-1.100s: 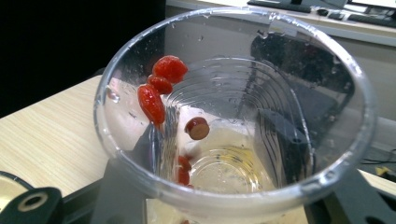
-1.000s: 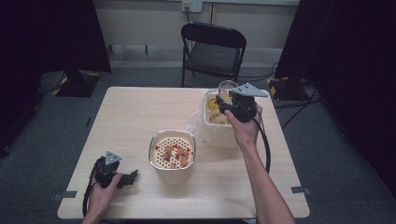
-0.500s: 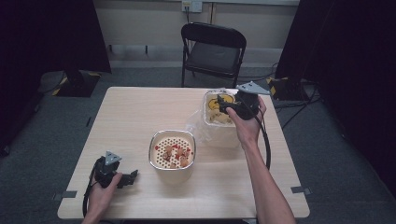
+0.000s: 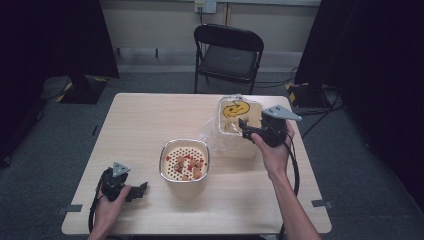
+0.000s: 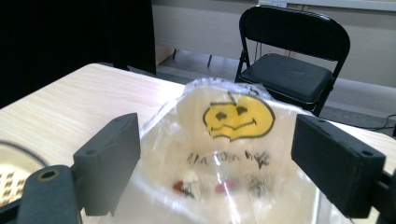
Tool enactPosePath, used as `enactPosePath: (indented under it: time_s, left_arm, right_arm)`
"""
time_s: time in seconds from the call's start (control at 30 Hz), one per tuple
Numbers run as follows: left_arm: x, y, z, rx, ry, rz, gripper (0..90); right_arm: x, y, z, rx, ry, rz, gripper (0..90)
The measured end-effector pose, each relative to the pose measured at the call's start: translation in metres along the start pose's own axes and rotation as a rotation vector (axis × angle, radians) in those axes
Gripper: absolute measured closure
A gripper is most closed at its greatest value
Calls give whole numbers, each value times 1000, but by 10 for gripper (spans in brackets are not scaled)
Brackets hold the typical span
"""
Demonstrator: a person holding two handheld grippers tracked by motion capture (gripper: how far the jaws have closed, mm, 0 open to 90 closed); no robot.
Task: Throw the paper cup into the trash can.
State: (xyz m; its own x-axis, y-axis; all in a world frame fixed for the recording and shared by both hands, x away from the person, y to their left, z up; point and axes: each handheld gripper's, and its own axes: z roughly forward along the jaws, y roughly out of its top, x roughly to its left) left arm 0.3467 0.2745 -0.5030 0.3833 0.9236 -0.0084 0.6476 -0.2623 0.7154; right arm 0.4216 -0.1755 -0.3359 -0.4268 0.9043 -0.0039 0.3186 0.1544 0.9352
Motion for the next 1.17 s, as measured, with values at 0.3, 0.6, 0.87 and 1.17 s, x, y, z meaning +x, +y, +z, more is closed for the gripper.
enactPosePath:
  time_s: [0.3, 0.6, 0.87, 1.17]
  left_arm:
    - [0, 0, 0, 0, -1, 0, 0]
    - [0, 0, 0, 0, -1, 0, 0]
    - [0, 0, 0, 0, 0, 0, 0]
    - [0, 0, 0, 0, 0, -1, 0]
  right_arm:
    - [-1, -41, -34, 36, -26, 20, 151]
    - [-4, -109, -40, 146, -30, 41, 151]
    - [0, -161, -25, 273, -44, 29, 151]
    - [-4, -181, -16, 377, -64, 18, 143]
